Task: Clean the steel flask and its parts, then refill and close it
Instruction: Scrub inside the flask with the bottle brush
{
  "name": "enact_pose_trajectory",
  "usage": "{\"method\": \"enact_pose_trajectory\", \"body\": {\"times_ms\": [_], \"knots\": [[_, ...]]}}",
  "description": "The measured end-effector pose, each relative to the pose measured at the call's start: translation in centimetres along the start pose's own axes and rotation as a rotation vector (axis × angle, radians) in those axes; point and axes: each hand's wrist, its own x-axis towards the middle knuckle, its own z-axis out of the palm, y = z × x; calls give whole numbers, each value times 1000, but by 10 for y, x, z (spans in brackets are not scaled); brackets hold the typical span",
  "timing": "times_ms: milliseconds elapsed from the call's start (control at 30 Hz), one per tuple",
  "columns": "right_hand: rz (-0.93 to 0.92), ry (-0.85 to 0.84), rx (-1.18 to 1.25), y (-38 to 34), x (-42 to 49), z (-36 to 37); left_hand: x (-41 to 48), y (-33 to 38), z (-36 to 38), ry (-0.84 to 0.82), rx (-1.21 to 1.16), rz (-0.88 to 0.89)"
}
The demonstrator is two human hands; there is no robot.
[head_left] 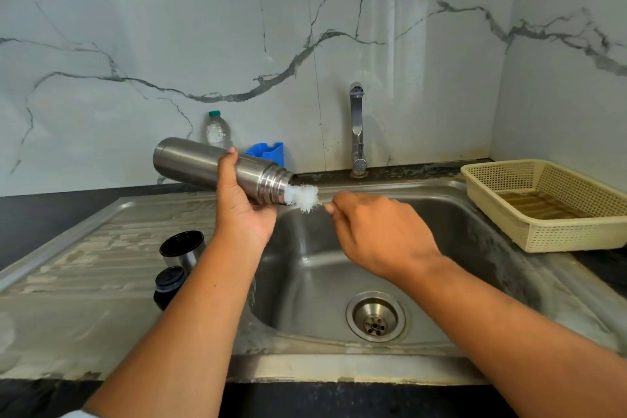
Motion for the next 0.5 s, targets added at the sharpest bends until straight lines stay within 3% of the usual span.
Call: {"method": "enact_pose_trajectory", "body": {"times_ms": [167, 300, 500], "knots": [[-35, 8, -17, -8, 4, -1, -9, -25, 5, -25, 124, -48], [-40, 61, -43, 6, -2, -11, -1, -4, 5, -19, 27, 25], [-44, 10, -1, -6, 4, -2, -14, -21, 4, -54, 159, -22]]}}
